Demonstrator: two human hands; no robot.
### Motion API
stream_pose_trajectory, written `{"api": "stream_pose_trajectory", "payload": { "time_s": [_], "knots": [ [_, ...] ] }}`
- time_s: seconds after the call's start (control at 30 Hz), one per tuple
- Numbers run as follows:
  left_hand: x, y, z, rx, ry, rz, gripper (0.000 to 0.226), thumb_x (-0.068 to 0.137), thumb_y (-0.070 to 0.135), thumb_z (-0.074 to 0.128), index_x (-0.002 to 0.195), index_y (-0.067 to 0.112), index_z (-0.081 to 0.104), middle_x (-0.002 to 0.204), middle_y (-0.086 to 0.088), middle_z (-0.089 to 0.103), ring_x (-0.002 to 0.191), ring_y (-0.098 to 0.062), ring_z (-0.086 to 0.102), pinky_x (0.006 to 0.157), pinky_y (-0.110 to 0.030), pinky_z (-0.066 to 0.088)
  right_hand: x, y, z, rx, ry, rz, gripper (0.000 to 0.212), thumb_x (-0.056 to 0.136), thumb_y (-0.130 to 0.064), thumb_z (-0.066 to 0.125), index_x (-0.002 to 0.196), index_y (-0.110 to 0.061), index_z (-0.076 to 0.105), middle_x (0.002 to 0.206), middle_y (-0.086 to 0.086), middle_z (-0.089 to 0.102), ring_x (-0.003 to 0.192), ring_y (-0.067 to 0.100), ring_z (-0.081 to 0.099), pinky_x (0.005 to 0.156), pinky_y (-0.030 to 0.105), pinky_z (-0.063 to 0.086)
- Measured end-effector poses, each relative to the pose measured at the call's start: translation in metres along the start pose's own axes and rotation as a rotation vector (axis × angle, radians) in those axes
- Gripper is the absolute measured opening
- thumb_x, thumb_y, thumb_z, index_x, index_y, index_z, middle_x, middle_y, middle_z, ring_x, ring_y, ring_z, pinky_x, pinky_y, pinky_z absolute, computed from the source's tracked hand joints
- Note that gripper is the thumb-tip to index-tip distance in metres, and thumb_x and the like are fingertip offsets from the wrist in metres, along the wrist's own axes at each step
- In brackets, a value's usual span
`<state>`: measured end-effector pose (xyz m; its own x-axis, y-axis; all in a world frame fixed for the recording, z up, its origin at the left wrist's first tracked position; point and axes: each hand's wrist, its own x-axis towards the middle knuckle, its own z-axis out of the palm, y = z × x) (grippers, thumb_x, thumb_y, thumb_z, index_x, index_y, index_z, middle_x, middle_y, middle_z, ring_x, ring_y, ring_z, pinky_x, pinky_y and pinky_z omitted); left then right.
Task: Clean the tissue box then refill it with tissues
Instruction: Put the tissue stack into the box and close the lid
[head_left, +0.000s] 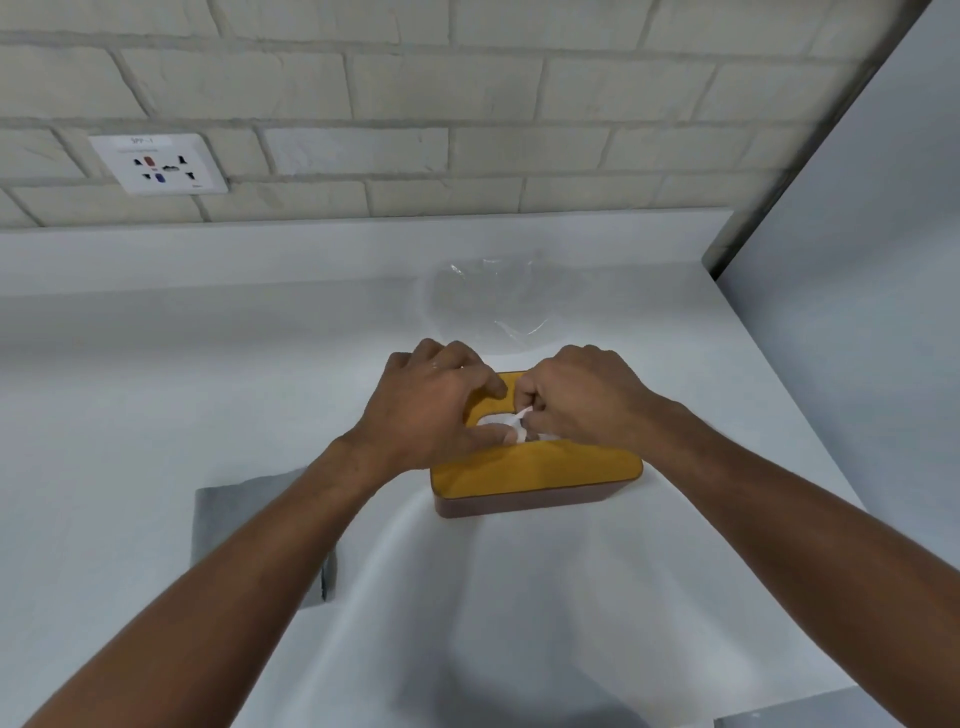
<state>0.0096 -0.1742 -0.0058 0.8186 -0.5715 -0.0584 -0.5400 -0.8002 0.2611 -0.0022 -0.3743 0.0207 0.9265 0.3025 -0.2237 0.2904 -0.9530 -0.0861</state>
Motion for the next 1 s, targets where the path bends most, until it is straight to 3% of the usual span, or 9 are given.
{"api": "stream_pose_trajectory", "payload": {
  "time_s": [0.1, 0.23, 0.43, 0.53, 0.67, 0.73, 0.8, 0.9, 1.0],
  "knots": [
    [0.006, 0.018, 0.001, 0.081, 0.014, -0.012, 0.052, 0.085, 0.078, 0.061, 0.125, 0.046, 0.069, 0.13, 0.014, 0.062, 0.125, -0.021, 0.049, 0.095, -0.038, 0.035, -0.002, 0.009, -0.001, 0.062, -0.017, 0.022, 0.005, 0.08, -0.036, 0.063, 0.085, -0.035, 0.062, 0.081, -0.012, 0.063, 0.079, 0.016, 0.058, 0.063, 0.03, 0.044],
    [0.014, 0.021, 0.002, 0.038, 0.074, -0.03, 0.018, 0.098, 0.044, 0.061, 0.109, 0.034, 0.072, 0.106, 0.011, 0.071, 0.107, -0.021, 0.059, 0.08, -0.033, 0.034, 0.002, 0.023, 0.0, 0.184, -0.041, 0.028, 0.006, 0.084, -0.037, 0.064, 0.082, -0.035, 0.059, 0.083, -0.014, 0.057, 0.083, 0.012, 0.055, 0.065, 0.031, 0.044],
    [0.02, 0.01, -0.01, -0.192, 0.017, -0.057, 0.023, 0.104, 0.022, 0.054, 0.12, 0.029, 0.069, 0.102, 0.008, 0.076, 0.084, -0.017, 0.06, 0.068, -0.03, 0.04, 0.002, 0.03, 0.004, 0.254, -0.026, 0.005, 0.006, 0.089, -0.031, 0.062, 0.095, -0.033, 0.062, 0.088, -0.015, 0.066, 0.083, 0.01, 0.059, 0.071, 0.037, 0.051],
    [0.023, 0.006, -0.01, -0.181, -0.02, -0.039, 0.026, 0.106, 0.02, 0.052, 0.125, 0.029, 0.068, 0.098, 0.009, 0.071, 0.085, -0.015, 0.054, 0.07, -0.031, 0.038, 0.001, 0.031, 0.005, 0.253, -0.014, 0.004, 0.012, 0.088, -0.03, 0.058, 0.099, -0.036, 0.059, 0.089, -0.015, 0.066, 0.083, 0.01, 0.059, 0.069, 0.035, 0.051],
    [0.023, 0.004, -0.008, -0.193, -0.03, -0.031, 0.024, 0.105, 0.02, 0.054, 0.121, 0.03, 0.068, 0.095, 0.014, 0.068, 0.086, -0.017, 0.057, 0.069, -0.031, 0.038, -0.004, 0.026, 0.01, 0.128, 0.023, -0.012, 0.029, 0.075, -0.055, 0.068, 0.093, -0.039, 0.052, 0.084, -0.015, 0.057, 0.078, 0.009, 0.054, 0.06, 0.03, 0.04],
    [0.023, 0.004, -0.008, -0.193, -0.023, -0.03, 0.022, 0.103, 0.019, 0.055, 0.115, 0.029, 0.07, 0.086, 0.02, 0.064, 0.086, -0.017, 0.059, 0.065, -0.03, 0.037, -0.006, 0.021, 0.014, 0.03, 0.089, -0.083, 0.03, 0.076, -0.057, 0.068, 0.088, -0.036, 0.049, 0.082, -0.012, 0.05, 0.078, 0.011, 0.05, 0.057, 0.029, 0.037],
    [0.022, 0.005, -0.009, -0.196, -0.02, -0.031, 0.021, 0.1, 0.019, 0.057, 0.11, 0.03, 0.072, 0.077, 0.024, 0.056, 0.082, -0.015, 0.057, 0.061, -0.029, 0.035, -0.007, 0.017, 0.017, -0.02, 0.13, -0.159, 0.021, 0.082, -0.055, 0.065, 0.09, -0.038, 0.056, 0.083, -0.011, 0.044, 0.083, 0.011, 0.048, 0.057, 0.029, 0.034],
    [0.02, 0.005, -0.01, -0.181, -0.037, -0.022, 0.02, 0.094, 0.02, 0.063, 0.104, 0.033, 0.074, 0.079, 0.019, 0.062, 0.082, -0.014, 0.06, 0.06, -0.026, 0.036, -0.005, 0.013, 0.015, -0.071, 0.093, -0.204, 0.021, 0.088, -0.055, 0.057, 0.103, -0.045, 0.067, 0.081, -0.013, 0.048, 0.087, 0.011, 0.054, 0.055, 0.026, 0.03],
    [0.018, 0.007, -0.011, -0.182, -0.074, -0.029, 0.012, 0.089, 0.026, 0.071, 0.096, 0.034, 0.077, 0.078, 0.016, 0.065, 0.074, -0.007, 0.058, 0.057, -0.025, 0.033, -0.001, 0.007, 0.009, -0.236, 0.098, -0.218, 0.03, 0.091, -0.058, 0.048, 0.097, -0.041, 0.072, 0.065, -0.006, 0.054, 0.068, 0.017, 0.057, 0.049, 0.025, 0.02]
  ]
}}
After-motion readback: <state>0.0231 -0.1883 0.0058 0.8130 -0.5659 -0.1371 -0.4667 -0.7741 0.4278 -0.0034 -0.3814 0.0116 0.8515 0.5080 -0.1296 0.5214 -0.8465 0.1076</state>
